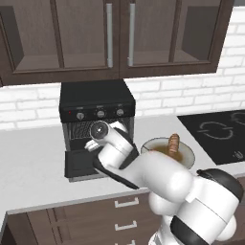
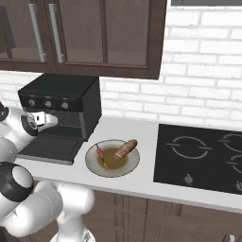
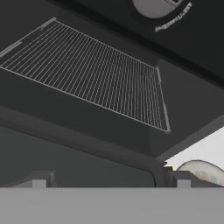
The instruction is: Pick up the kebab skewer and baguette bread, and place them inside the toaster oven. Close the toaster oven door and start by setting the timer.
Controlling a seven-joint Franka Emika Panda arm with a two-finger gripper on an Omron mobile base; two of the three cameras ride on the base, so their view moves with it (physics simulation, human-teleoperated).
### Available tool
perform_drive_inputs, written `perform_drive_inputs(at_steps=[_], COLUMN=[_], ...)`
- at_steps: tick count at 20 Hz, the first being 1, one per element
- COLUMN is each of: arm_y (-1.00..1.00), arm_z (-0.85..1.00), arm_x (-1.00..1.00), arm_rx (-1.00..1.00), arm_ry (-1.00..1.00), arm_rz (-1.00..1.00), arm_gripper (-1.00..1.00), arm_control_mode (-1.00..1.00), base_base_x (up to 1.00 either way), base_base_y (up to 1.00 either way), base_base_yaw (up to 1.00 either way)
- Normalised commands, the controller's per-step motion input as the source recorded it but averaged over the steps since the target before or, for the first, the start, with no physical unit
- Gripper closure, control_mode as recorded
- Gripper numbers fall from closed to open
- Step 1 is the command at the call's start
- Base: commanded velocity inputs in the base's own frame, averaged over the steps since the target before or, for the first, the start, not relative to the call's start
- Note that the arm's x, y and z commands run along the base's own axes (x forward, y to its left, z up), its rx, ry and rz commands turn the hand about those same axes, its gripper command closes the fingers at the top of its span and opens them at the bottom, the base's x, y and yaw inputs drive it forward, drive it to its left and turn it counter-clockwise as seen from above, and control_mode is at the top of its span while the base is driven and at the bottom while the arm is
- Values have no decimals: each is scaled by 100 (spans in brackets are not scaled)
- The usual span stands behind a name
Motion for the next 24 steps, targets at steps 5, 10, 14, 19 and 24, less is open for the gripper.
perform_drive_inputs(at_steps=[5, 10, 14, 19, 24], arm_y=[8, 0, 0, 0, -4], arm_z=[-2, -6, -13, -9, 0], arm_x=[25, 11, 0, 0, 0], arm_rx=[-9, -4, 0, 0, 0], arm_ry=[0, -2, -8, -10, -2], arm_rz=[0, 0, 0, 0, 0], arm_gripper=[-100, -100, -100, -100, -100], arm_control_mode=[-100, -100, -100, -100, -100], base_base_x=[0, 0, 0, 0, 0], base_base_y=[0, 0, 0, 0, 0], base_base_yaw=[0, 0, 0, 0, 0])
